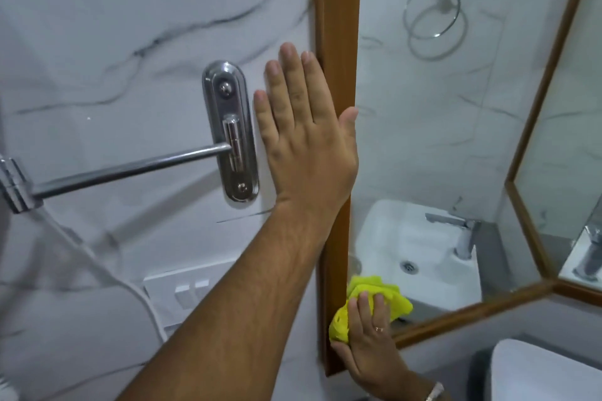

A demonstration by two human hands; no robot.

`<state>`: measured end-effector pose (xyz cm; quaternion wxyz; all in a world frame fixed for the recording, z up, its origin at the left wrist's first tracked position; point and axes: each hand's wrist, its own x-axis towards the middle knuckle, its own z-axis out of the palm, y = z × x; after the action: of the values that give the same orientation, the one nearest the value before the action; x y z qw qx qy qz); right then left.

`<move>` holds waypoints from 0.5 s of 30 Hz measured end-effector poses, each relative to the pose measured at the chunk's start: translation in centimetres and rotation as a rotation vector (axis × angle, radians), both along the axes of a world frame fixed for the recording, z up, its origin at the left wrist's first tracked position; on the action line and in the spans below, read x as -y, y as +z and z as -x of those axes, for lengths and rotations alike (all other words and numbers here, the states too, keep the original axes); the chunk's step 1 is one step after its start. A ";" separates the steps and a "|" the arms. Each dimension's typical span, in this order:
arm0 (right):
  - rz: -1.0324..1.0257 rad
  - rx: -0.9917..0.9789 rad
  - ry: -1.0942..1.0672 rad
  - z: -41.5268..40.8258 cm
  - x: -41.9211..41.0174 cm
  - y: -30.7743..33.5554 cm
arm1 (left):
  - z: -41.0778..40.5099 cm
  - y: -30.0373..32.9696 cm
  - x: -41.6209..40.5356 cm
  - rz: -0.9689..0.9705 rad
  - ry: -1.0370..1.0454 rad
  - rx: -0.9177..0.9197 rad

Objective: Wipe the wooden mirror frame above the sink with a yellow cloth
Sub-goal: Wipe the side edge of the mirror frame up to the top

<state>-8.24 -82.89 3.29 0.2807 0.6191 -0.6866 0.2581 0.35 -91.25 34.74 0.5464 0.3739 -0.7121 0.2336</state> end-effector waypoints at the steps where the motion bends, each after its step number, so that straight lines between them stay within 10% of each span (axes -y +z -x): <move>1: 0.032 -0.012 0.027 0.2 0.2 0.9 | 0.0 -0.8 0.1 0.008 -0.013 -0.001; 9: 0.358 0.027 0.128 0.9 2.7 17.3 | 0.7 -2.7 0.9 0.032 -0.092 -0.077; 15: 0.243 -0.013 0.075 0.8 1.6 6.3 | 0.5 -2.8 1.1 0.057 -0.118 -0.071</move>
<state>-9.08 -84.48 9.57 0.3484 0.6074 -0.6248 0.3455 -0.16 -92.35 31.89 0.5947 0.3236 -0.7060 0.2077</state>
